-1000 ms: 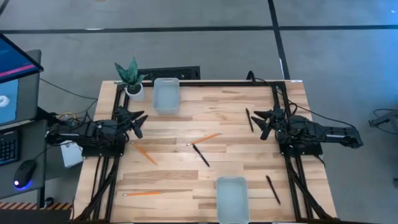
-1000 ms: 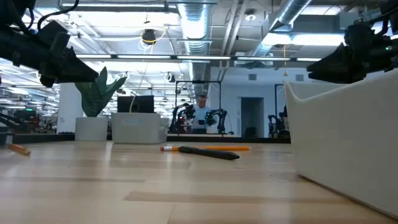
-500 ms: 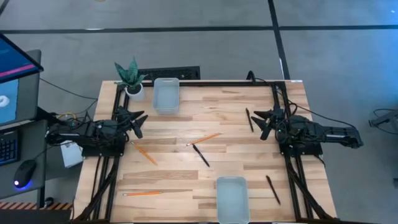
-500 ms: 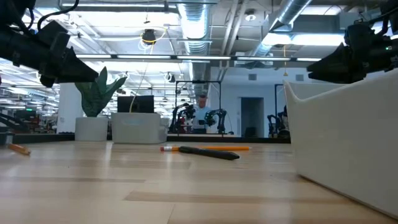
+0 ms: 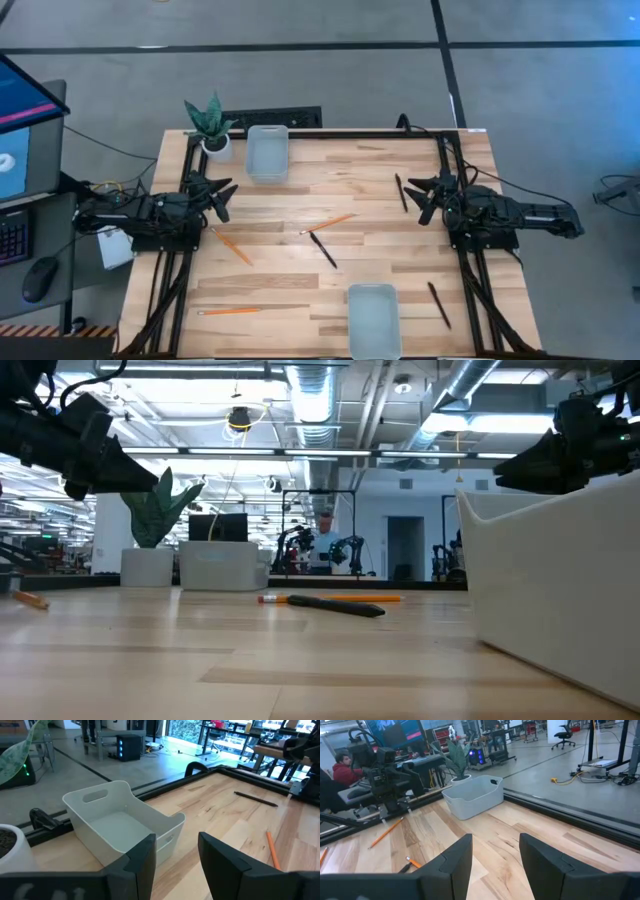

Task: Sort pens & pencils

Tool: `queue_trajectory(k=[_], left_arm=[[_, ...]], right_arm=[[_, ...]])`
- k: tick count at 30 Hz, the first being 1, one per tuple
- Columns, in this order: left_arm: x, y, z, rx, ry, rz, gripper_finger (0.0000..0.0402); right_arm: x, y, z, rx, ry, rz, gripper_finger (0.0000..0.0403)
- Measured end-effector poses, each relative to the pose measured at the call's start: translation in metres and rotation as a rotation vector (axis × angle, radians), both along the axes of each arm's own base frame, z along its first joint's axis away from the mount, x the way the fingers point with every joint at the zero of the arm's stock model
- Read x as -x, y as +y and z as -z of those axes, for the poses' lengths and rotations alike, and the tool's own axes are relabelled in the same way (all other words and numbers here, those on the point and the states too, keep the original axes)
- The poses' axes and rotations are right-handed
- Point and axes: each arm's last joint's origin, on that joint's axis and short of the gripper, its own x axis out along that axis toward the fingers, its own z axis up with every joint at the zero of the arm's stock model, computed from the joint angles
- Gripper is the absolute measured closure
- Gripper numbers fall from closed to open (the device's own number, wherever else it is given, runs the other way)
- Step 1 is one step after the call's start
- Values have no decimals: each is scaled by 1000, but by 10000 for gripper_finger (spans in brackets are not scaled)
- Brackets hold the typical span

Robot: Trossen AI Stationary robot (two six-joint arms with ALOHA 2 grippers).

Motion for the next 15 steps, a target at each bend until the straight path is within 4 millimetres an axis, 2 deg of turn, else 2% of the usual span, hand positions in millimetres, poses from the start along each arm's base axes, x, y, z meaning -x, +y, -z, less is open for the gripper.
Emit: queue_trajectory(k=[15], left_arm=[[0, 0, 0, -1, 1, 1, 265]], right_arm=[[0, 0, 0, 0, 0, 0, 218]])
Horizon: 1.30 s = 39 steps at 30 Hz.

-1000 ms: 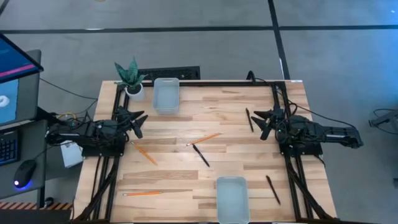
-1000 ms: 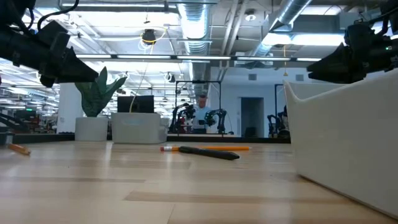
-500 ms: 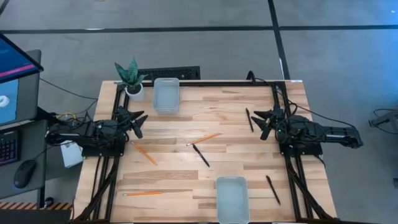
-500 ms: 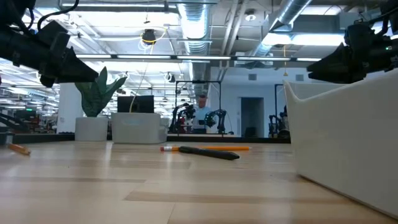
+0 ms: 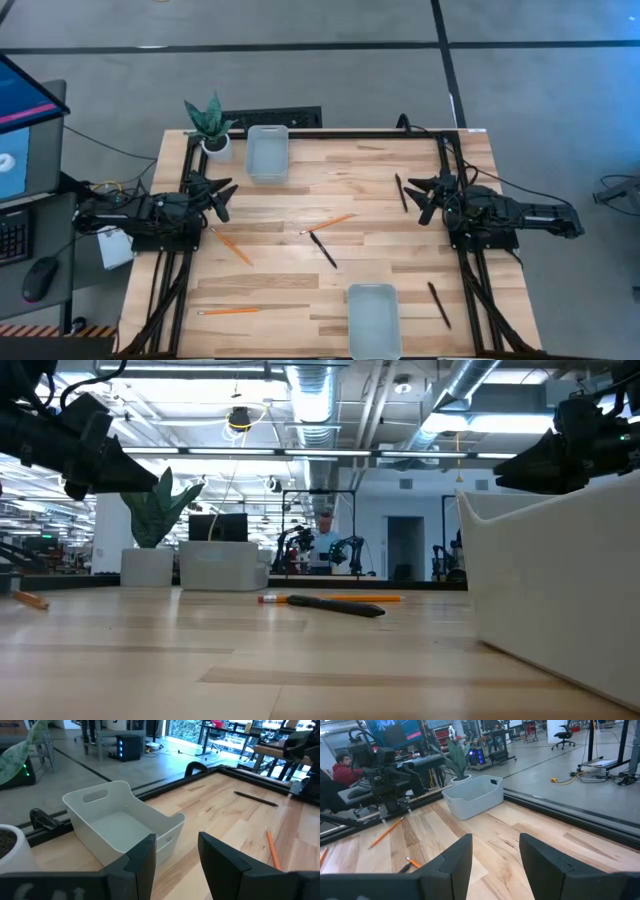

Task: Sort pens & pencils
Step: Move the bottom white bin to the top of the table

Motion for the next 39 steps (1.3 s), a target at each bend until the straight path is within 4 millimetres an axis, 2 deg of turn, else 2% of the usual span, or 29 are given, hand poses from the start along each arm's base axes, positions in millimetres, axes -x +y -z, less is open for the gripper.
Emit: queue_trajectory(k=[6, 11, 15, 24, 33, 39], left_arm=[[0, 0, 0, 19, -16, -5, 265], [0, 0, 0, 20, -24, -5, 265], [0, 0, 0, 20, -24, -6, 265], [0, 0, 0, 21, -24, -6, 265], [0, 0, 0, 21, -24, -6, 265], [0, 0, 0, 21, -24, -6, 265]], right_arm=[[0, 0, -1, -7, -18, 4, 218], [-1, 0, -14, -86, -200, 6, 218], [-1, 0, -17, -147, -270, 4, 217], [-1, 0, -17, -194, -287, 6, 197], [0, 0, -18, -194, -288, 6, 150], [0, 0, -20, -224, -308, -9, 148]])
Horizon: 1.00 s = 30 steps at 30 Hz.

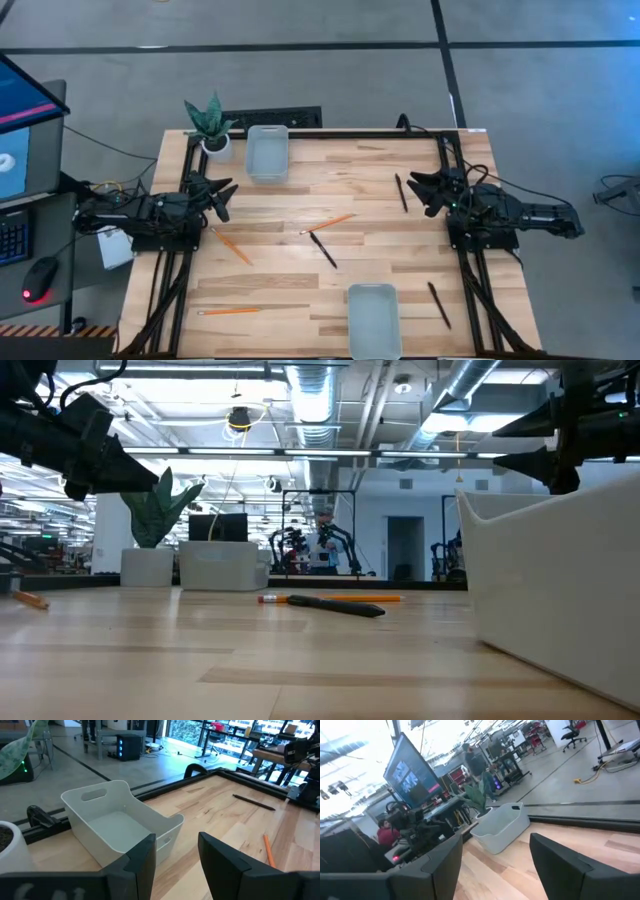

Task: Sort pens & pencils
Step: Move the bottom white bin to the top of the table

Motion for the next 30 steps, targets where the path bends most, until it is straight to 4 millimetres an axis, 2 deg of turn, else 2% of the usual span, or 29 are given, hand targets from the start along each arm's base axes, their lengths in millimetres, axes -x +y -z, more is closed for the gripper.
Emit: queue_trajectory(k=[6, 9, 13, 19, 22, 27, 30], left_arm=[[0, 0, 0, 1, 0, 2, 265], [0, 0, 0, 0, 1, 2, 265], [0, 0, 0, -6, 4, 0, 265], [0, 0, 0, -8, 6, -3, 265], [0, 0, 0, -9, 6, -3, 265], [0, 0, 0, -9, 10, -3, 265], [0, 0, 0, -10, 16, -3, 265]], right_arm=[[3, 3, -33, 139, 9, -77, 148], [3, 4, -55, 206, 99, -129, 148], [-6, 6, -82, 192, 312, -216, 148], [-42, 11, -128, 201, 586, -396, 148], [-69, 20, -142, 216, 723, -505, 148], [-105, 38, -145, 171, 942, -597, 148], [-122, 51, -136, 136, 1054, -634, 148]])
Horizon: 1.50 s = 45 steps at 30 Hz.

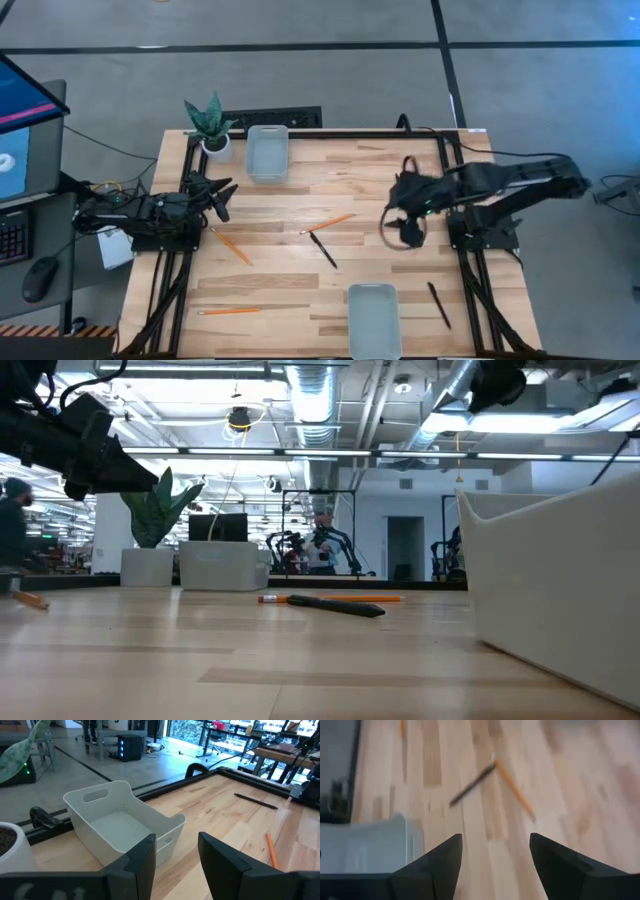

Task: Sort pens & pencils
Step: Move the bottom white bin to the top of the table

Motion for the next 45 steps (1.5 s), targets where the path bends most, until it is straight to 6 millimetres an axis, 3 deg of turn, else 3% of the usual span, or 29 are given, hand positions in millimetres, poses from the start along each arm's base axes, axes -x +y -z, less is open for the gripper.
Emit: queue_trajectory(k=[8, 20, 28, 45], left_arm=[[0, 0, 0, -6, 7, 2, 265], [0, 0, 0, -25, 24, 3, 265], [0, 0, 0, -46, 41, 9, 265], [0, 0, 1, -71, 66, 23, 265]], right_arm=[[-23, 42, 36, -22, 220, -153, 148], [-37, 92, 63, -222, 327, -97, 148], [-50, 101, 78, -241, 343, -44, 148], [-68, 118, 144, -140, 557, -20, 148]])
